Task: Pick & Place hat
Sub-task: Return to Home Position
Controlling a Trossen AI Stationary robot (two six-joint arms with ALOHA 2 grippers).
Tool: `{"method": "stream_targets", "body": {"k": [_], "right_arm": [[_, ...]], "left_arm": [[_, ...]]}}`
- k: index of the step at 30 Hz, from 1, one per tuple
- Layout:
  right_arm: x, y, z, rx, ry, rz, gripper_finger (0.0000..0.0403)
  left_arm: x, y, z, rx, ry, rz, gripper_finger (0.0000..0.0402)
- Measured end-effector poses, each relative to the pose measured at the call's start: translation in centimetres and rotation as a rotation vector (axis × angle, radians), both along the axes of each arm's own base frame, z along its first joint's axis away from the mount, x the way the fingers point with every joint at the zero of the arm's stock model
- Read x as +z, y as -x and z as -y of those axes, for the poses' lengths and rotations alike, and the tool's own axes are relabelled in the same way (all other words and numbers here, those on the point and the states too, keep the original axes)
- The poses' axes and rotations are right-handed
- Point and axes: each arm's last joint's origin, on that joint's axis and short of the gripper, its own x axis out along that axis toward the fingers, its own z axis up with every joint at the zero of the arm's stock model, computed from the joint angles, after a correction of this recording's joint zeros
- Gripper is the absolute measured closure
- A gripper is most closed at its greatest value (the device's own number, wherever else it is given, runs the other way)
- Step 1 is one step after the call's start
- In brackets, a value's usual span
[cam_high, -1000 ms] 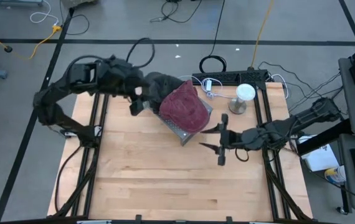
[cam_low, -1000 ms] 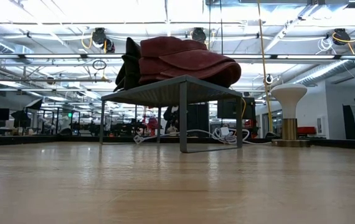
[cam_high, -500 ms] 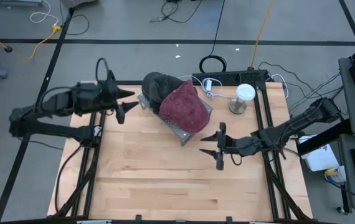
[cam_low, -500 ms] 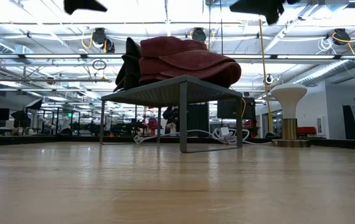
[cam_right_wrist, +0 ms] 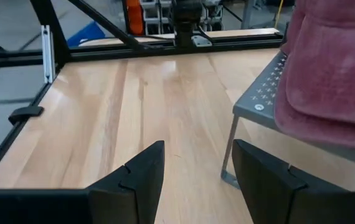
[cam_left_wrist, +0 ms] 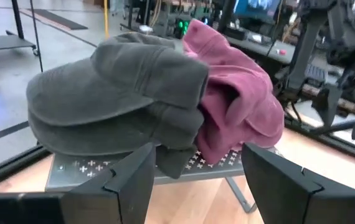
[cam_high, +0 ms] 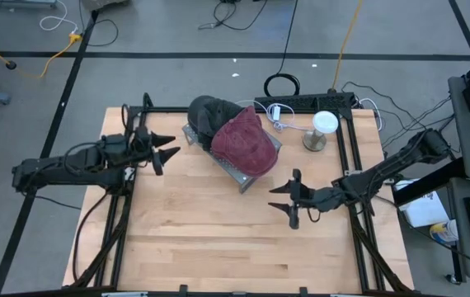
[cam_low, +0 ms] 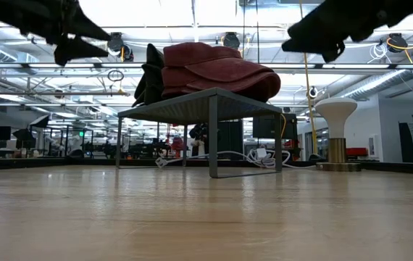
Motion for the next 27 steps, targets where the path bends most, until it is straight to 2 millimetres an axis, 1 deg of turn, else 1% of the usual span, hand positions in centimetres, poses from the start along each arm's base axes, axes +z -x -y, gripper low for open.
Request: {"method": "stream_targets", "body": {"k": [5,12,19,24,27], "right_arm": [[-2.0,0.8,0.3,0.030,-0.035,0.060,0.0222],[-4.8,2.6,0.9,0.095,-0.148,0.144,0.0222],[-6.4,4.9,2.0,0.123,-0.220,0.291,0.0222],[-7.4,6.2,2.6,0.143,-0.229,0.321,0.0222],[-7.6,6.8,2.8,0.172,-0.224,0.341,0.0222]], "left_arm": [[-2.7,0.3,0.0,0.009,0.031,0.051,0.0160],[-5.3,0.6,0.1,-0.005,0.029,0.126,0.0160],[-8.3,0.5,0.1,-0.001,0.051,0.183,0.0160],[-9.5,0.5,0.1,-0.007,0.052,0.207,0.0160],[-9.9,0.6,0.1,-0.006,0.052,0.197,0.0160]]}}
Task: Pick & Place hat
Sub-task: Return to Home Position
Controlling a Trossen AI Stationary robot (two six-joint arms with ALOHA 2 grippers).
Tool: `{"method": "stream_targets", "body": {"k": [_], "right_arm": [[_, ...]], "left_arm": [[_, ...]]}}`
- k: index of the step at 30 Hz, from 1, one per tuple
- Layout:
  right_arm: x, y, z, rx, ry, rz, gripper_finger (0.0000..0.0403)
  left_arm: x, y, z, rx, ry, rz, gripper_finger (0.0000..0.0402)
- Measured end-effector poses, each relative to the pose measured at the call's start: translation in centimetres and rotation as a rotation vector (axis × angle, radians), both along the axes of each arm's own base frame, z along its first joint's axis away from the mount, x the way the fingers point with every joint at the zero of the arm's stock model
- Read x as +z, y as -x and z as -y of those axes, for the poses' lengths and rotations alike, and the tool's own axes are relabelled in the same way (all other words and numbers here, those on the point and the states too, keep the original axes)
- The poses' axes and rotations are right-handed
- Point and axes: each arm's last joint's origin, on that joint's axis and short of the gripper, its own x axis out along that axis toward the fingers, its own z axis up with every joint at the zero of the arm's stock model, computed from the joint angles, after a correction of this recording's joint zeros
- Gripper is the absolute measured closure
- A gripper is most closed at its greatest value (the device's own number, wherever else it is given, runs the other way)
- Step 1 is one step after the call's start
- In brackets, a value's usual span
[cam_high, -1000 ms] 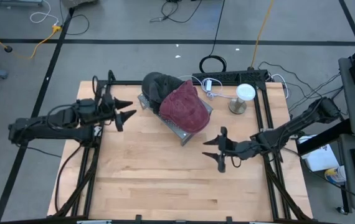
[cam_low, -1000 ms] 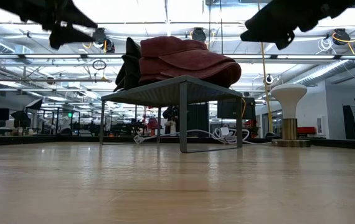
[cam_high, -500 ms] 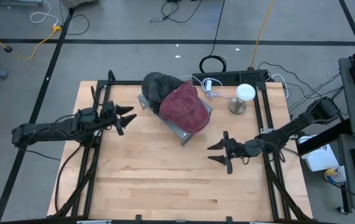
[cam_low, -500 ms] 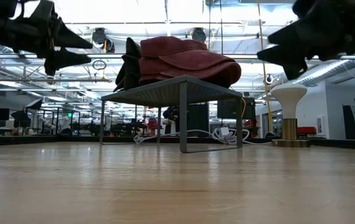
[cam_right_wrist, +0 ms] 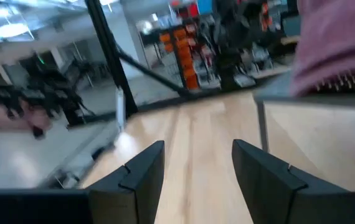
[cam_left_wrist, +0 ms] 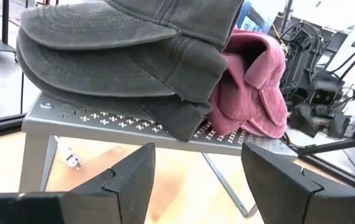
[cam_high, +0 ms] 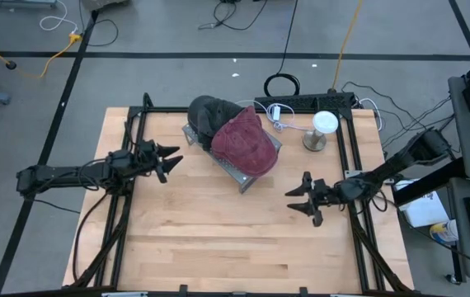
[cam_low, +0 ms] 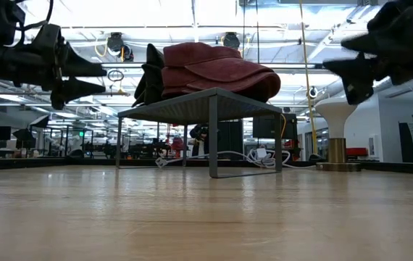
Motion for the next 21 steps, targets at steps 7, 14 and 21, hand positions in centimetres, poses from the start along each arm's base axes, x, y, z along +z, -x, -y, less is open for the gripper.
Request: {"method": "stream_targets", "body": {"k": [7,14,21], "right_arm": [[0.9,0.5,0.2,0.000,0.032,0.064,0.0222],[1.8,1.1,1.2,-0.046,0.083,0.086,0.0222],[2.4,2.5,2.8,-0.094,0.119,0.064,0.0222]], "left_arm": [[-0.1,0.0,0.0,-0.001,-0.037,-0.020,0.0160],[0.5,0.0,0.1,-0.025,-0.083,0.032,0.0160],[0.5,0.0,0.1,-0.027,-0.082,0.029,0.0160]]}}
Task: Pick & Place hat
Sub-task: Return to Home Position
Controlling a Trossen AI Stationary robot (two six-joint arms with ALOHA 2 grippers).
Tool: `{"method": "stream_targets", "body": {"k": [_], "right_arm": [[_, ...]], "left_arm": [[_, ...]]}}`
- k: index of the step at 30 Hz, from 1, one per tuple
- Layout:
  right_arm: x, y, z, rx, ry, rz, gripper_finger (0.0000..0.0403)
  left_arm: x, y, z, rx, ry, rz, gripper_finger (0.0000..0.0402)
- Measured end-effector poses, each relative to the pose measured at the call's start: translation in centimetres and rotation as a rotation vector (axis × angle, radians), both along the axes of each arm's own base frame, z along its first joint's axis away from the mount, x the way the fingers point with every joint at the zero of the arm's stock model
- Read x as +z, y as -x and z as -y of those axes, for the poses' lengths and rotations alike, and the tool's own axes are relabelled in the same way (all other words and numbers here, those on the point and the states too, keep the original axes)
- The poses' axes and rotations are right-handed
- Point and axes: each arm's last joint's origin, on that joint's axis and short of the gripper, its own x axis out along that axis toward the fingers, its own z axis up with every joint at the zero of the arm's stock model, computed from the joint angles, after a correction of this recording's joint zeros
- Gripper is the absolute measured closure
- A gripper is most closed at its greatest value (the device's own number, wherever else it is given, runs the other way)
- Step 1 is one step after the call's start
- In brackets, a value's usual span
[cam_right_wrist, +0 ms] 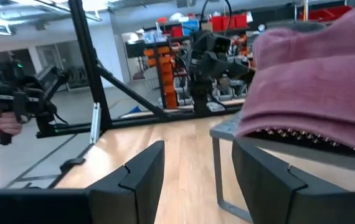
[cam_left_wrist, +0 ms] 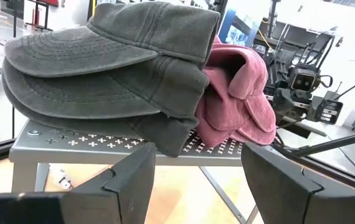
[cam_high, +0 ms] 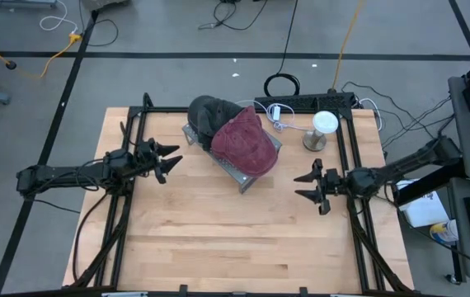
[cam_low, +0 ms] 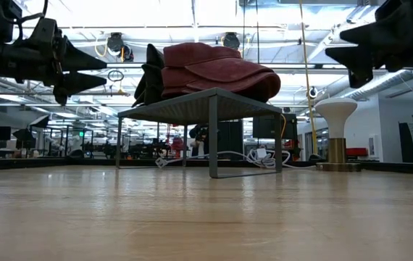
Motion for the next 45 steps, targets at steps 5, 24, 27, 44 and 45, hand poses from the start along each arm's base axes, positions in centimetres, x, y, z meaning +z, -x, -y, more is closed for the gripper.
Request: {"method": "stream_targets", "body": {"k": [5,24,27,44,45], "right_arm": [[0.1,1.3,0.8,0.011,0.003,-0.012,0.0222],[-0.8,3.5,2.3,-0.060,0.008,-0.106,0.0222],[-0.5,3.7,2.3,-0.068,0.057,-0.123,0.0222],[-0.6,3.9,2.4,-0.075,0.034,-0.196,0.0222],[-0.6,3.9,2.4,-0.075,0.034,-0.196,0.0222]], "left_arm": [[0.0,0.0,0.0,0.001,-0.001,0.001,0.0160],[0.0,0.2,-0.1,0.018,0.014,0.010,0.0160],[0.1,0.6,-0.3,0.042,0.009,0.016,0.0160],[-0.2,2.2,-0.5,0.043,0.047,-0.001,0.0160],[-0.2,2.2,-0.6,0.046,0.048,-0.001,0.0160]]}}
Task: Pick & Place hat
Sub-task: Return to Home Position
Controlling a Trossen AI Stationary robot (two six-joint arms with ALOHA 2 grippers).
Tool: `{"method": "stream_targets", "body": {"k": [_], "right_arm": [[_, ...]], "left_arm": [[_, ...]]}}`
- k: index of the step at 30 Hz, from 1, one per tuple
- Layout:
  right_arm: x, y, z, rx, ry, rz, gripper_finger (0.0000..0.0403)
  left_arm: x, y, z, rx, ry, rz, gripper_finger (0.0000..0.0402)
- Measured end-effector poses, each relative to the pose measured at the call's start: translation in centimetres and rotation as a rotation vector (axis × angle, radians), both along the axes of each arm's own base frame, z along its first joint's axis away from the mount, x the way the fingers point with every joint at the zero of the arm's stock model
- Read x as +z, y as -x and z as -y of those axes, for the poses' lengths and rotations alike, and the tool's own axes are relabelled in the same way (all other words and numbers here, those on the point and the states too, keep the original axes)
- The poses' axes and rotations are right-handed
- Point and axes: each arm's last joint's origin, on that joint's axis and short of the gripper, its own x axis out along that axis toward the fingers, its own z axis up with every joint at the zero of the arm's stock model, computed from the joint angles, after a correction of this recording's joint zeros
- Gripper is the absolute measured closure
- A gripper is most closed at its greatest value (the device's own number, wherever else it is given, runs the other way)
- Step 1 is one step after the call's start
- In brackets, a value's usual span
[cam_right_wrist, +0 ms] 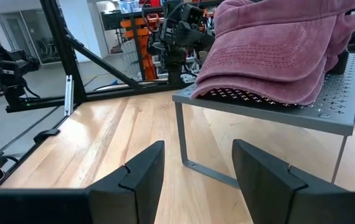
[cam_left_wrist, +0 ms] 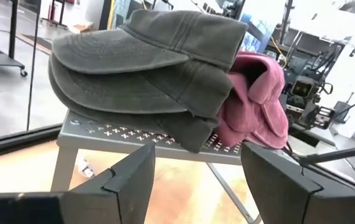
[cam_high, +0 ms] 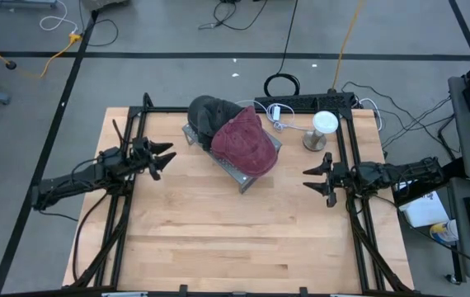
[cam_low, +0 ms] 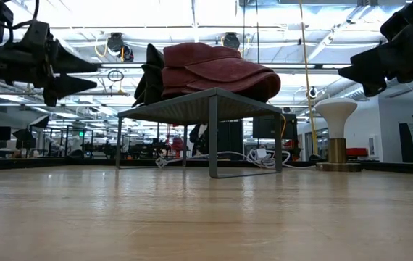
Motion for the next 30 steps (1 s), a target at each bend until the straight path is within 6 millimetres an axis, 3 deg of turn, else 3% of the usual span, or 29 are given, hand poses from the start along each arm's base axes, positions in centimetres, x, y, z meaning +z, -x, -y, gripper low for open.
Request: {"method": "stream_targets", "body": {"k": [30], "right_arm": [[1.1,-0.1,0.0,0.000,-0.068,0.131,0.0222]], "left_arm": [[0.0,0.0,0.0,0.003,0.003,-0.003,0.0160]]}}
